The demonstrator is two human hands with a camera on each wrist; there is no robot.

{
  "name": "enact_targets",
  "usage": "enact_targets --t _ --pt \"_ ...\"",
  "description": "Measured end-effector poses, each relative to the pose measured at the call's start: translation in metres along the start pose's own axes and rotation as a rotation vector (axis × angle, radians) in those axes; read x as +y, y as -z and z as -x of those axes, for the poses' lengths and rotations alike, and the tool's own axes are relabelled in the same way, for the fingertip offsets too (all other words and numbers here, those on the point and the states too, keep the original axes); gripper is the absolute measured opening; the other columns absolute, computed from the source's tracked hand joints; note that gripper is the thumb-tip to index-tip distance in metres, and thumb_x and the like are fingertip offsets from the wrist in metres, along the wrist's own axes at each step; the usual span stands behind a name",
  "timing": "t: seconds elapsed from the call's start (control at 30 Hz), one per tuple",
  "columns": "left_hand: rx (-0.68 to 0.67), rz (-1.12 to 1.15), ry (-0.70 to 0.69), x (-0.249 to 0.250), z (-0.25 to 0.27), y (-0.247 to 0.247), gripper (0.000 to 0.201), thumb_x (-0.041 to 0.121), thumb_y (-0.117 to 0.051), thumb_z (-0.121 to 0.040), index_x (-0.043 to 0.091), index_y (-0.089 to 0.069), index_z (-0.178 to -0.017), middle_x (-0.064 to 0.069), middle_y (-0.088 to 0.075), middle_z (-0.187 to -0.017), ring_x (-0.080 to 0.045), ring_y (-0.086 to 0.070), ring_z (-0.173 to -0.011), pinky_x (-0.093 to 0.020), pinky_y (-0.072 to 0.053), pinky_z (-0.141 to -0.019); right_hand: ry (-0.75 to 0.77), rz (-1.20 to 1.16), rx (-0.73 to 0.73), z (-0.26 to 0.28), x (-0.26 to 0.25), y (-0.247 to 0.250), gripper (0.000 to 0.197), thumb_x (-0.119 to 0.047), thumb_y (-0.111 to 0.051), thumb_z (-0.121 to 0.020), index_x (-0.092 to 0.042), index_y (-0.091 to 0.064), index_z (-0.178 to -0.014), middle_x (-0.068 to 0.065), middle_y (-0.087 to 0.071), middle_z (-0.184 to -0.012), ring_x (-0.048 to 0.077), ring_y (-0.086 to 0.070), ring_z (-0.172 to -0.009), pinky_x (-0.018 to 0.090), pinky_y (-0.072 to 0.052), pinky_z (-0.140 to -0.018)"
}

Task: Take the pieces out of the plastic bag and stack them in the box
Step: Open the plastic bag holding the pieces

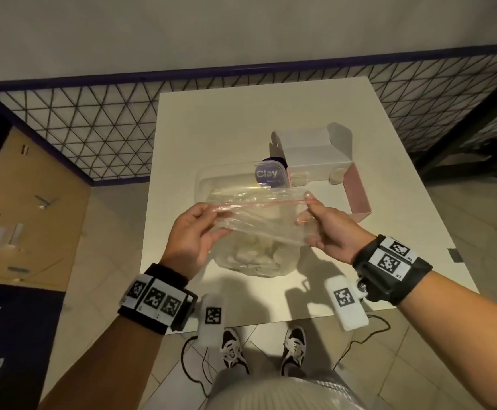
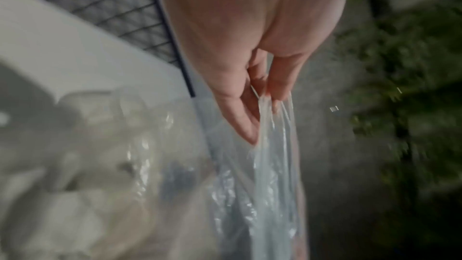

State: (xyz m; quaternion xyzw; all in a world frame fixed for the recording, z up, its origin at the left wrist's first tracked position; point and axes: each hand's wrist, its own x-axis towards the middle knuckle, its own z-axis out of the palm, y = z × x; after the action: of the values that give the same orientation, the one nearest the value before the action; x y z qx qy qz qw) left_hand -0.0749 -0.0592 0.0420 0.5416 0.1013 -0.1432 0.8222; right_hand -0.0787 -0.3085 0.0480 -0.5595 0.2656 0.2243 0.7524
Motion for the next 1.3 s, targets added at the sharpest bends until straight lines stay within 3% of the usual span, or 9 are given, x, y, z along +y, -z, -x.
enact_targets --t 0.2,0.33,0.53,0.6,0.8,0.97,1.07,1.2,1.3 --pt "-0.088 0.467 0.202 0.006 -0.005 0.01 0.029 0.013 -0.063 -0.071 0.003 -0.061 -0.098 -0.012 -0.063 -0.092 -0.026 -0.062 -0.091 -0.038 -0.058 -0.08 -0.044 -0.501 -0.201 0.002 -0.004 -0.005 0.025 -0.018 -0.037 -0.101 -0.014 -0.061 -0.095 0.013 -0.068 -0.084 0.023 -0.071 -0.08 0.047 -0.06 -0.068" --pt "-0.114 0.334 0.313 0.002 0.0 0.007 0.033 0.012 -0.061 -0.068 0.001 -0.055 -0.098 -0.01 -0.066 -0.076 -0.017 -0.062 -0.058 -0.023 -0.049 -0.044 -0.05 -0.526 -0.216 0.001 -0.002 -0.003 0.022 -0.012 -0.034 -0.101 -0.011 -0.053 -0.091 0.019 -0.07 -0.091 0.026 -0.072 -0.083 0.053 -0.053 -0.082" --pt "-0.179 -0.386 0.299 -0.022 -0.005 0.019 0.022 0.024 -0.076 -0.076 0.016 -0.066 -0.094 -0.011 -0.065 -0.102 -0.016 -0.064 -0.082 -0.032 -0.052 -0.069 -0.139 -0.377 -0.295 0.003 0.019 -0.001 0.023 -0.017 -0.035 -0.096 -0.009 -0.052 -0.11 0.021 -0.066 -0.097 0.028 -0.069 -0.074 0.045 -0.057 -0.073" --pt "-0.099 -0.415 0.312 -0.027 -0.005 0.013 0.014 0.023 -0.062 -0.09 0.011 -0.067 -0.089 -0.007 -0.064 -0.085 -0.007 -0.06 -0.06 -0.021 -0.051 -0.056 -0.201 -0.322 -0.35 0.006 0.021 0.001 0.027 -0.021 -0.045 -0.088 -0.004 -0.06 -0.104 0.021 -0.067 -0.094 0.029 -0.069 -0.076 0.048 -0.053 -0.081" --pt "-0.027 0.159 0.451 -0.032 -0.001 0.009 0.026 0.006 -0.039 -0.098 -0.001 -0.055 -0.079 -0.021 -0.068 -0.089 -0.029 -0.072 -0.077 -0.045 -0.06 -0.068 -0.263 -0.24 -0.501 0.013 0.029 0.027 0.037 -0.012 -0.073 -0.072 0.001 -0.067 -0.105 0.021 -0.07 -0.099 0.028 -0.071 -0.081 0.039 -0.06 -0.072" --pt "-0.04 0.437 0.574 -0.047 0.008 -0.006 0.015 0.009 -0.052 -0.083 0.007 -0.056 -0.097 -0.011 -0.066 -0.093 -0.03 -0.071 -0.08 -0.044 -0.057 -0.058 -0.09 0.382 -0.174 0.01 0.041 0.028 0.035 -0.012 -0.076 -0.073 -0.015 -0.058 -0.103 0.01 -0.068 -0.101 0.015 -0.07 -0.073 0.035 -0.06 -0.072" --pt "-0.136 0.277 0.549 -0.05 0.009 -0.008 0.017 0.01 -0.062 -0.074 0.013 -0.061 -0.091 -0.002 -0.059 -0.076 -0.018 -0.061 -0.058 -0.028 -0.052 -0.052 -0.062 0.515 -0.077 0.0 0.053 0.028 0.029 -0.039 -0.073 -0.077 -0.02 -0.067 -0.098 0.008 -0.069 -0.106 0.025 -0.066 -0.089 0.044 -0.053 -0.088" --pt "-0.195 -0.304 0.436 -0.062 0.008 0.004 0.044 0.0 -0.074 -0.075 0.013 -0.048 -0.107 -0.008 -0.062 -0.102 -0.02 -0.065 -0.077 -0.028 -0.053 -0.056 -0.183 0.169 -0.035 -0.004 0.05 0.029 0.027 -0.023 -0.056 -0.09 0.002 -0.062 -0.098 0.018 -0.07 -0.094 0.014 -0.062 -0.048 0.023 -0.054 -0.048" --pt "-0.153 -0.502 0.346 -0.067 0.005 0.01 0.043 0.002 -0.078 -0.073 0.011 -0.047 -0.101 -0.01 -0.063 -0.106 -0.02 -0.064 -0.087 -0.03 -0.053 -0.075 -0.257 -0.198 -0.092 -0.005 0.053 0.029 0.022 -0.009 -0.052 -0.089 0.005 -0.054 -0.107 0.024 -0.068 -0.093 0.027 -0.071 -0.073 0.043 -0.058 -0.072"
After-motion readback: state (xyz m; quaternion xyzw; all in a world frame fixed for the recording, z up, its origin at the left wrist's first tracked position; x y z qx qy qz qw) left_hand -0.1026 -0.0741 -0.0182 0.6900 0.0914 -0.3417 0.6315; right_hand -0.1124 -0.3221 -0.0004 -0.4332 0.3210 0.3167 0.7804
